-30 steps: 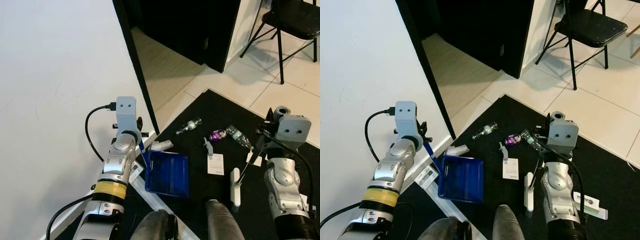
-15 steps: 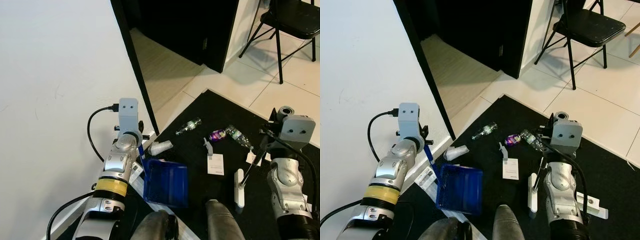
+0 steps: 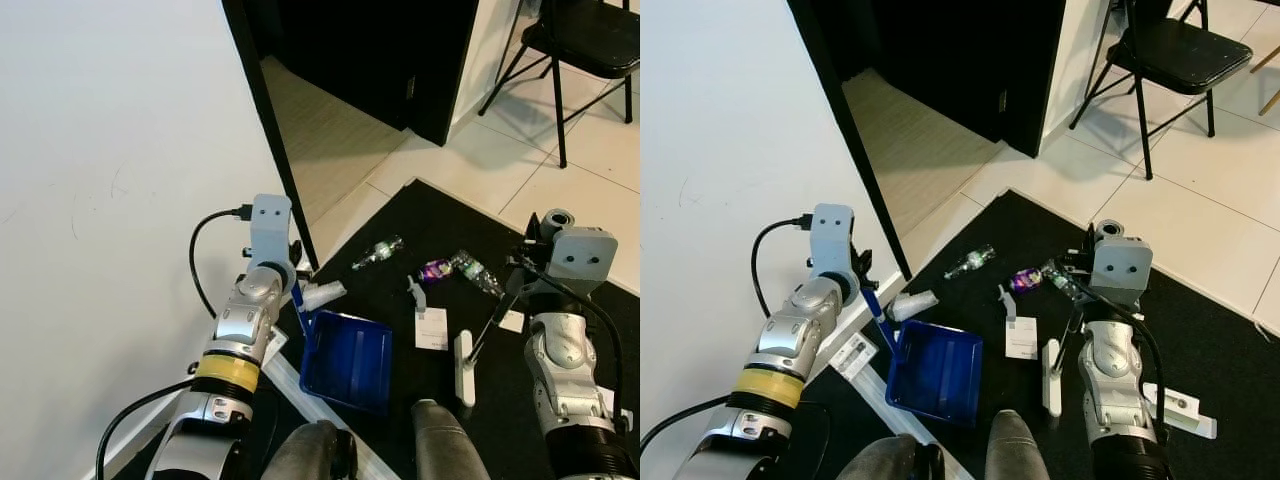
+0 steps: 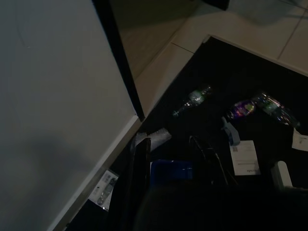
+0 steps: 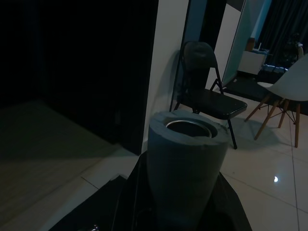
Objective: Sweep floor
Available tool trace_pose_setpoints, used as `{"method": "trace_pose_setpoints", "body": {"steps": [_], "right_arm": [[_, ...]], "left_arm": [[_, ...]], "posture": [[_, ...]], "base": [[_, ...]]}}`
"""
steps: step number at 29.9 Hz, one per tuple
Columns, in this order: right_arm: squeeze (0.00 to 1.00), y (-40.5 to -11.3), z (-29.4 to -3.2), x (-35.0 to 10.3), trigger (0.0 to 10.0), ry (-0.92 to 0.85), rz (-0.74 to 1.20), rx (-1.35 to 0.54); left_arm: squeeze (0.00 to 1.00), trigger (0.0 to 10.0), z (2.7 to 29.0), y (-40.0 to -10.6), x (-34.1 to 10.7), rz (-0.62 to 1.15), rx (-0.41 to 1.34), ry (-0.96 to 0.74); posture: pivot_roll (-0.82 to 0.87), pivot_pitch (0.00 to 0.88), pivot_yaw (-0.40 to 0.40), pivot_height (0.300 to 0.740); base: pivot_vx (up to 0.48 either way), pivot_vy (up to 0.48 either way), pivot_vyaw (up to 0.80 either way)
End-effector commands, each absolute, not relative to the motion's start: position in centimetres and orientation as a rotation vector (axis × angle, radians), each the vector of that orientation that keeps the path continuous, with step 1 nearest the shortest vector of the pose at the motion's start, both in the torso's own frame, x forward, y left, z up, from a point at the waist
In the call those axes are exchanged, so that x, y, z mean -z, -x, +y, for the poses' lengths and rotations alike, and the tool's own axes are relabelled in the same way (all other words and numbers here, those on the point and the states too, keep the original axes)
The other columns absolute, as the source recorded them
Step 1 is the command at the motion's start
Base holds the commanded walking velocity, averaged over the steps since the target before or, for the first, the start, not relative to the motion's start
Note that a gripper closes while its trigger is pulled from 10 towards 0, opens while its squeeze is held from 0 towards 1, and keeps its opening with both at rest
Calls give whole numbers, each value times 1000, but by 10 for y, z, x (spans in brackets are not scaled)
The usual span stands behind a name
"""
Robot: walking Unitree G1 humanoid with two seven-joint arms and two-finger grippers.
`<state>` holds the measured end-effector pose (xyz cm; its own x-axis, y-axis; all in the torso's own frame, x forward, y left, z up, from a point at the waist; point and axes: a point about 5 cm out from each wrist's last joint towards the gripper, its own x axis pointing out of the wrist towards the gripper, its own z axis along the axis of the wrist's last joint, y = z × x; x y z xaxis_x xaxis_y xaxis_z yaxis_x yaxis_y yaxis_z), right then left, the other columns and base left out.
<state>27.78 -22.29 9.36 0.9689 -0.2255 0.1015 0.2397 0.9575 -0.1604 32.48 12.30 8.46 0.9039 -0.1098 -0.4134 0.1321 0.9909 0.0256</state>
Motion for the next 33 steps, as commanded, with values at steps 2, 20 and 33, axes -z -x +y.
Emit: {"method": "trace_pose_setpoints", "body": {"steps": [2, 20, 33], "right_arm": [[0, -279, -221, -96, 10000, 168, -106, 226], [0, -278, -220, -94, 10000, 171, -96, 221], [0, -278, -220, -94, 10000, 175, -98, 214]], "left_arm": [[0, 10000, 126, -329, -90, 389, 124, -80], [0, 10000, 128, -329, -88, 408, 115, -72], [0, 10000, 129, -329, -85, 421, 107, -82]], "posture": [[-152, 115, 114, 740], [-152, 114, 112, 740], [-155, 112, 111, 740]], "base": [[0, -150, 0], [0, -421, 0], [0, 0, 0]]}}
